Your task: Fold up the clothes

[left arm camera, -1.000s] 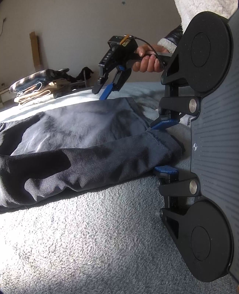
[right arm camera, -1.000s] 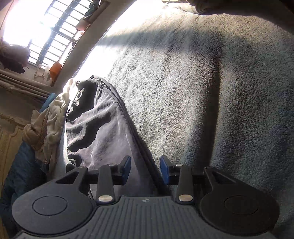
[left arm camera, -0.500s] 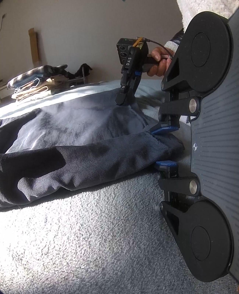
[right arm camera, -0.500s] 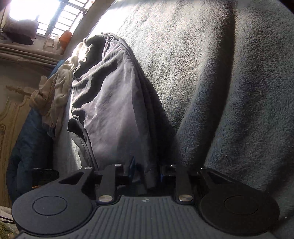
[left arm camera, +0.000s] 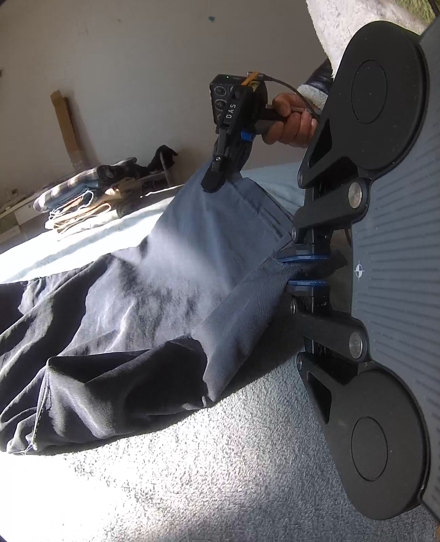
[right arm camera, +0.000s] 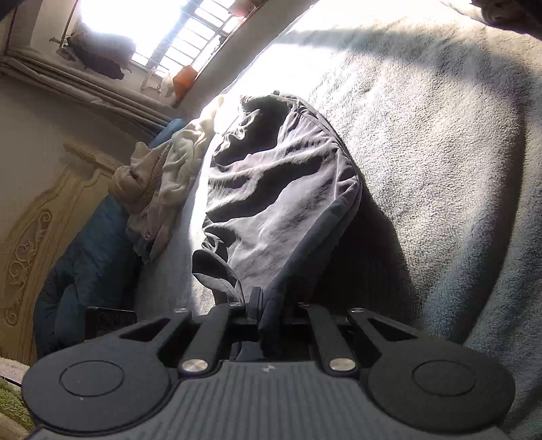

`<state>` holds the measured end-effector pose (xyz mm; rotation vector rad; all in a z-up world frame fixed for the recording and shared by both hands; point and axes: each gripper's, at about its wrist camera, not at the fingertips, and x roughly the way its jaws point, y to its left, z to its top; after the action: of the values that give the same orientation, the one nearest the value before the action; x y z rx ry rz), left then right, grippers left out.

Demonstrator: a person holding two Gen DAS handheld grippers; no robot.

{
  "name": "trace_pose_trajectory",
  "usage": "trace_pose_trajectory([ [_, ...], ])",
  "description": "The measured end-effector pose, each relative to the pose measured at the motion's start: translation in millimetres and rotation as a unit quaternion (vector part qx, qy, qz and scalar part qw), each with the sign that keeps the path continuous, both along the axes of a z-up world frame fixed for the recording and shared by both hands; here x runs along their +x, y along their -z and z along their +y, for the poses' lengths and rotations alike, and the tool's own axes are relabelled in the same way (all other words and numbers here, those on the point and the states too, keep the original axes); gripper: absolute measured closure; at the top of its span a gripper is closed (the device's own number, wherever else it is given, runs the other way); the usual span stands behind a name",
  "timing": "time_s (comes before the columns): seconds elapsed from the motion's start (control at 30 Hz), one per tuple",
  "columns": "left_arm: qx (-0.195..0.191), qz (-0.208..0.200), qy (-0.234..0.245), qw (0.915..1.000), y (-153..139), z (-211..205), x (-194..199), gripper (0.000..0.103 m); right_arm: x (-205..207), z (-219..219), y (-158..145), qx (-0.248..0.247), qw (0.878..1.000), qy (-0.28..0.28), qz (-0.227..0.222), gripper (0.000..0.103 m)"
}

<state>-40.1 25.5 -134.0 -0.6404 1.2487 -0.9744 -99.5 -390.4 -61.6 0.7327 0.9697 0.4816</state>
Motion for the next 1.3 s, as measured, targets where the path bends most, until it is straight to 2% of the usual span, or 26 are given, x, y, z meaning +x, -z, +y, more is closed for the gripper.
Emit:
trace_pose_trajectory([
  [0.17, -0.017, -0.023, -0.027, 0.9992, -26.2, 7.3, 20.4, 0.095, 21.4, 7.1, -24.2, 0.006, 1.0, -0.012, -0.026, 0.096],
  [0.3, -0.015, -0.039, -0.038, 0.9984, -40.7, 5.1, 43.3, 0.095, 48.0, 17.1, -40.7, 0.003, 0.999, -0.028, -0.04, 0.096],
  [0.57, -0.018, -0.056, -0.069, 0.9959, -54.7, 12.1, 88.6, 0.095, 113.5, 42.4, -66.1, -0.011, 0.996, -0.066, -0.062, 0.096],
  [0.87, -0.001, -0.052, -0.119, 0.9915, -57.3, 34.3, 149.1, 0.095, 181.5, 58.5, -51.3, 0.014, 0.995, -0.058, -0.081, 0.096],
  [1.07, -0.032, -0.026, -0.17, 0.9845, -37.6, 47.5, 192.4, 0.095, 220.2, 59.4, -39.7, 0.018, 0.996, -0.036, -0.084, 0.096],
  [1.3, -0.068, -0.004, -0.201, 0.9773, -19.8, 53.7, 237.0, 0.095, 262.7, 60.2, -30.9, 0.022, 0.995, -0.023, -0.091, 0.096],
])
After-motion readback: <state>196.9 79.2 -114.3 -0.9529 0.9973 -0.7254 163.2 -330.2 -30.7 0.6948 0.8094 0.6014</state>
